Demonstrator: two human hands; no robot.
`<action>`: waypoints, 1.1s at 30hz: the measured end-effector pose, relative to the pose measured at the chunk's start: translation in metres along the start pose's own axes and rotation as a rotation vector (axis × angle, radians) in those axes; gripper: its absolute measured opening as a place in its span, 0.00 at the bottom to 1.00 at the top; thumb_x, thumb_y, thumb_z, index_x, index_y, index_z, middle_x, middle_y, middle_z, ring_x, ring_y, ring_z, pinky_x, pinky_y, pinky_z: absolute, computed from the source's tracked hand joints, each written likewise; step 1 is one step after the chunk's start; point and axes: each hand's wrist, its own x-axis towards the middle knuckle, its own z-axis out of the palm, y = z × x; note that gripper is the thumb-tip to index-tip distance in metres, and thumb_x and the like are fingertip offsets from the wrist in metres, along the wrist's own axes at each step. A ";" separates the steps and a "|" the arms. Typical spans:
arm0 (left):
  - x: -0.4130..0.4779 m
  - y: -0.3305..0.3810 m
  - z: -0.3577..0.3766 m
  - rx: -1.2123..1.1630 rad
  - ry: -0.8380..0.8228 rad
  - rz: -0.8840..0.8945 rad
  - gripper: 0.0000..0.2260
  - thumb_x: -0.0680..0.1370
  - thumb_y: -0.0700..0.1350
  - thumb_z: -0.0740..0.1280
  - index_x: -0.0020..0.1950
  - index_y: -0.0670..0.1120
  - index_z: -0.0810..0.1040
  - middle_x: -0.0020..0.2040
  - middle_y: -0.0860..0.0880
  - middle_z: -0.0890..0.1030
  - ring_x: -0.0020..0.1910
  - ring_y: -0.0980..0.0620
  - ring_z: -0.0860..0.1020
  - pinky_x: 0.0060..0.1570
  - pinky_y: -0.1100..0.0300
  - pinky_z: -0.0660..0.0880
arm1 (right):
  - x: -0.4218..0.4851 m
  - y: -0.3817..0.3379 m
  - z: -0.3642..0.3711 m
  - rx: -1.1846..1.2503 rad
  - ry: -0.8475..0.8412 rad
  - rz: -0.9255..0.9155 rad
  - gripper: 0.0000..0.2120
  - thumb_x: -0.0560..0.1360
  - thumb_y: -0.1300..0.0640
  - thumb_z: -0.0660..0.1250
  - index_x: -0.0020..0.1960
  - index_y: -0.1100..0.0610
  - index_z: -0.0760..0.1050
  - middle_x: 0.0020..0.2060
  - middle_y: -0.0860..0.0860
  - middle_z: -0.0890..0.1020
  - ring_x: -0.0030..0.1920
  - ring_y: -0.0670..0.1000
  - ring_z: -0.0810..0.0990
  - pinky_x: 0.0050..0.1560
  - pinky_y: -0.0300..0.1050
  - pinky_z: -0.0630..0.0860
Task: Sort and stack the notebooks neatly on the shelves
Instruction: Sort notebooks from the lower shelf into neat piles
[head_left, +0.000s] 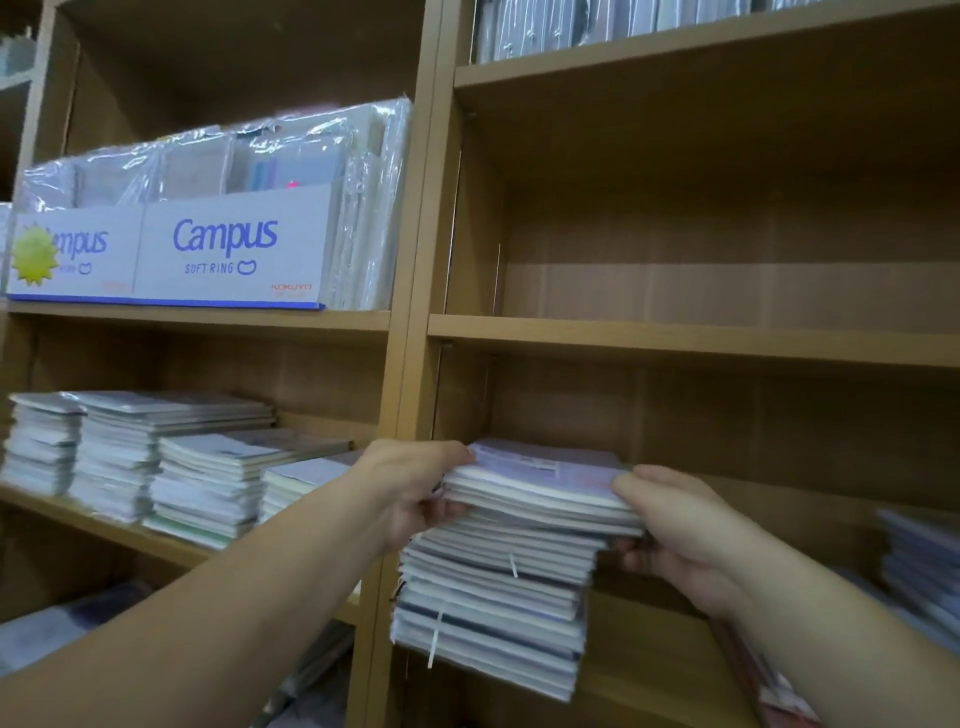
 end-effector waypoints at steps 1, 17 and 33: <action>-0.004 0.002 0.000 -0.008 -0.013 -0.004 0.14 0.74 0.42 0.78 0.55 0.38 0.80 0.46 0.38 0.82 0.29 0.47 0.82 0.29 0.62 0.73 | -0.003 -0.002 -0.003 -0.004 0.005 -0.009 0.14 0.79 0.57 0.67 0.63 0.58 0.76 0.38 0.58 0.79 0.28 0.52 0.74 0.26 0.43 0.70; -0.044 -0.014 0.003 -0.196 -0.133 -0.084 0.15 0.76 0.37 0.74 0.60 0.36 0.76 0.54 0.34 0.82 0.49 0.39 0.84 0.36 0.50 0.83 | -0.024 -0.004 -0.012 0.192 0.008 0.050 0.17 0.75 0.62 0.71 0.62 0.54 0.77 0.55 0.60 0.83 0.52 0.58 0.83 0.42 0.53 0.81; -0.109 -0.071 -0.020 0.000 -0.349 0.220 0.46 0.70 0.35 0.75 0.77 0.69 0.61 0.58 0.50 0.86 0.58 0.40 0.84 0.63 0.40 0.77 | -0.108 0.038 -0.030 0.156 -0.166 -0.180 0.36 0.70 0.60 0.76 0.72 0.37 0.69 0.62 0.48 0.83 0.56 0.52 0.85 0.55 0.48 0.80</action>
